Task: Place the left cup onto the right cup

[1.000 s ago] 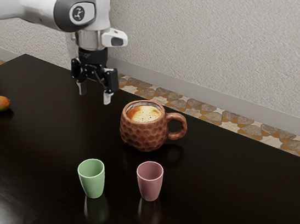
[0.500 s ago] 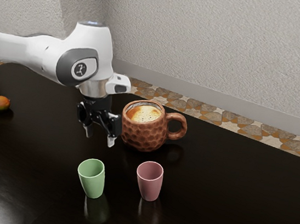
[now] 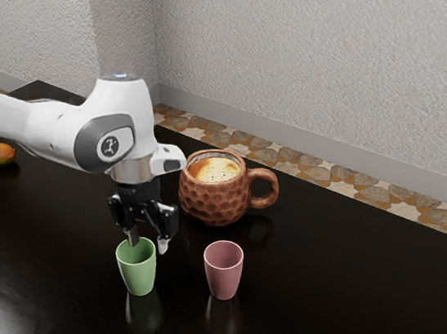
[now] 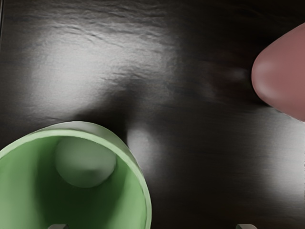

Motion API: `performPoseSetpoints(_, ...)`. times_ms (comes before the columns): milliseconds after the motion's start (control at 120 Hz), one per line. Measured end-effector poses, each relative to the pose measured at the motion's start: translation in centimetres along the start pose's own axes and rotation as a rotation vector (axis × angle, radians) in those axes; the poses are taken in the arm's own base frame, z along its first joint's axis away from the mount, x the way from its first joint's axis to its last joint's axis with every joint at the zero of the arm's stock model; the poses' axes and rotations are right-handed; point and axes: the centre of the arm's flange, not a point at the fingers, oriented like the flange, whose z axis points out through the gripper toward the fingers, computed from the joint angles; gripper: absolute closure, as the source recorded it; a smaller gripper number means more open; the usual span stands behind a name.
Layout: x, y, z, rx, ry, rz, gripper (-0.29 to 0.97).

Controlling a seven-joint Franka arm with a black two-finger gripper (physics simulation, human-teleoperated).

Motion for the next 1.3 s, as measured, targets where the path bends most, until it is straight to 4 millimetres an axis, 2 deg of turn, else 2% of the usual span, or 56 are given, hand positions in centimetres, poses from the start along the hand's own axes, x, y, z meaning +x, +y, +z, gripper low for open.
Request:
performPoseSetpoints(192, -0.4, -0.1, 1.8, -0.008, -0.002, -0.024, 0.27)
performPoseSetpoints(717, 0.9, -0.9, 4.6, -0.03, -0.01, -0.071, 0.33)
performPoseSetpoints(825, 1.0, -1.0, 4.6, -0.031, -0.007, -0.078, 0.4)
performPoseSetpoints(1067, 1.1, -1.1, 4.6, -0.028, -0.003, -0.09, 0.66)
performPoseSetpoints(1300, 1.1, -0.9, 4.5, -0.007, 0.002, -0.093, 0.76)
